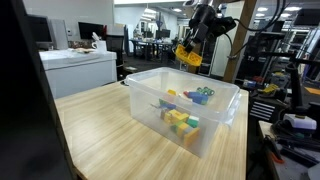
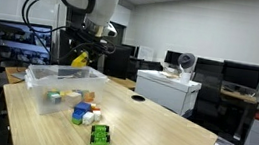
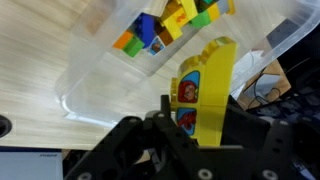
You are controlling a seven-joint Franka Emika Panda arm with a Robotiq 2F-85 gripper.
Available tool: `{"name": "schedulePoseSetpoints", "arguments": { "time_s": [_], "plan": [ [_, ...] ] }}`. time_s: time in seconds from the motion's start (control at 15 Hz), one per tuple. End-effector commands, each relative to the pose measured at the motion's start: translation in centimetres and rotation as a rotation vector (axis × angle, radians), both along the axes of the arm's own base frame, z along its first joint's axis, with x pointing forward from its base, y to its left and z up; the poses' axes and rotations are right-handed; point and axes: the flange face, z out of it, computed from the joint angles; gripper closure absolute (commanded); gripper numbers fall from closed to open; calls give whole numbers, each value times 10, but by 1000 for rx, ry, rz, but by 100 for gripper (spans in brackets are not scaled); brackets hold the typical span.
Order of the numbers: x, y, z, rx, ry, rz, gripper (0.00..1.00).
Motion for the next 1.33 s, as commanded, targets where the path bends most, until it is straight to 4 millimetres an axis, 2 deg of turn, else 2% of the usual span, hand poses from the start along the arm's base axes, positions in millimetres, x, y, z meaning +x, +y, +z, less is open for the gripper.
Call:
{"name": "schedulePoseSetpoints", "arguments": {
  "time_s": [0.0, 0.07, 0.27, 0.47, 0.67, 0.87, 1.07, 1.27],
  "plan": [
    [-33, 39, -15, 24, 42, -10, 26],
    [-37, 48, -19, 30, 59, -10, 18],
    [-37, 55, -20, 40, 77, -39, 1],
    [-22, 42, -14, 52, 100, -155, 0],
    [0, 9, -6, 58, 97, -322, 0],
    [19, -37, -5, 28, 102, -497, 0],
    [28, -78, -16, -26, 75, -625, 0],
    [29, -111, -33, -112, 30, -640, 0]
  ]
}}
